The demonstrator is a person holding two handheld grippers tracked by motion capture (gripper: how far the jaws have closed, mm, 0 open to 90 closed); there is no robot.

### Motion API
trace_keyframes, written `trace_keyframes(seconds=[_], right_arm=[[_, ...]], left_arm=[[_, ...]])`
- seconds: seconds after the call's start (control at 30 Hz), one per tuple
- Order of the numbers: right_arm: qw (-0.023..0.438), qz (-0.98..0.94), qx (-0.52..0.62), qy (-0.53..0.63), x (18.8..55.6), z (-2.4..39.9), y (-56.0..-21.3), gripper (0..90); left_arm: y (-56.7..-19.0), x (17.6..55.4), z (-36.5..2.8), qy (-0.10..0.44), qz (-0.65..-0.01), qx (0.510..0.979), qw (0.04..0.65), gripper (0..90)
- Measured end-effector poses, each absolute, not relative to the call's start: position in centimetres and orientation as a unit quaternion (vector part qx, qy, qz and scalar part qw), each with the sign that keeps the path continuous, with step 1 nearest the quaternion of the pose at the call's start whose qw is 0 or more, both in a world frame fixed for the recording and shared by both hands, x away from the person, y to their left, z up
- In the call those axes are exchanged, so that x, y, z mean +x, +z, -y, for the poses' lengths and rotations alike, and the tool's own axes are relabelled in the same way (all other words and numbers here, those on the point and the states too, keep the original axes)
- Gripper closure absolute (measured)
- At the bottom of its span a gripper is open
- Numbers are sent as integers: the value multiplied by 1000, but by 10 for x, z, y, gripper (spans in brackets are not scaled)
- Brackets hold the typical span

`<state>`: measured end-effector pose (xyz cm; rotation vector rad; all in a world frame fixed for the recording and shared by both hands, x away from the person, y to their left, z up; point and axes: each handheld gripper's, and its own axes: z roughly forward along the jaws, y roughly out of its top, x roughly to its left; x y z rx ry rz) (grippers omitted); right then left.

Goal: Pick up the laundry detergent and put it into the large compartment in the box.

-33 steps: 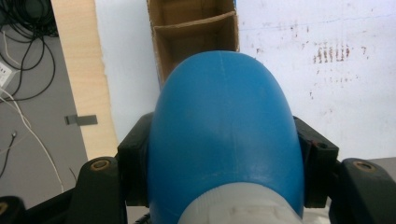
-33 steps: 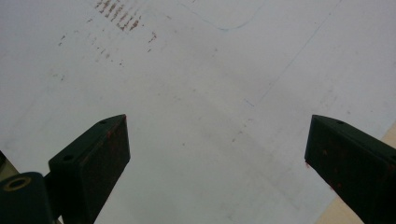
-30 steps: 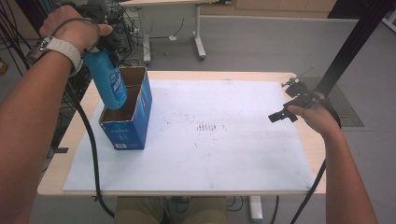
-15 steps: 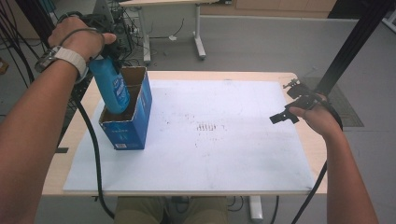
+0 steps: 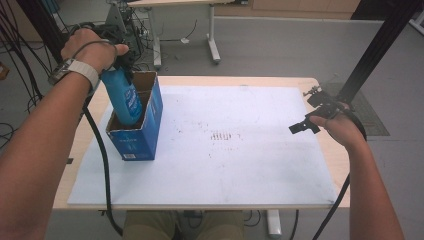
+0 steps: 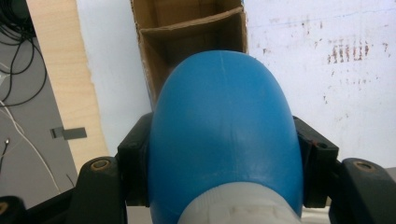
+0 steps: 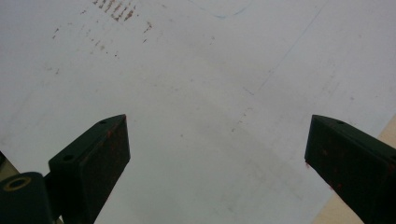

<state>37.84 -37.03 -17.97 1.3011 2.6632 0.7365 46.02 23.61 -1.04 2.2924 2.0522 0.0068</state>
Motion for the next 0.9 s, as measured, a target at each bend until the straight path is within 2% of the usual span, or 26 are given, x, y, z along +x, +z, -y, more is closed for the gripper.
trace_keyframes(seconds=[0.9], right_arm=[[37, -869, 431, 239, 378, 373, -187, 65]], left_arm=[[-64, 469, -230, -1, -657, 754, 27, 373]])
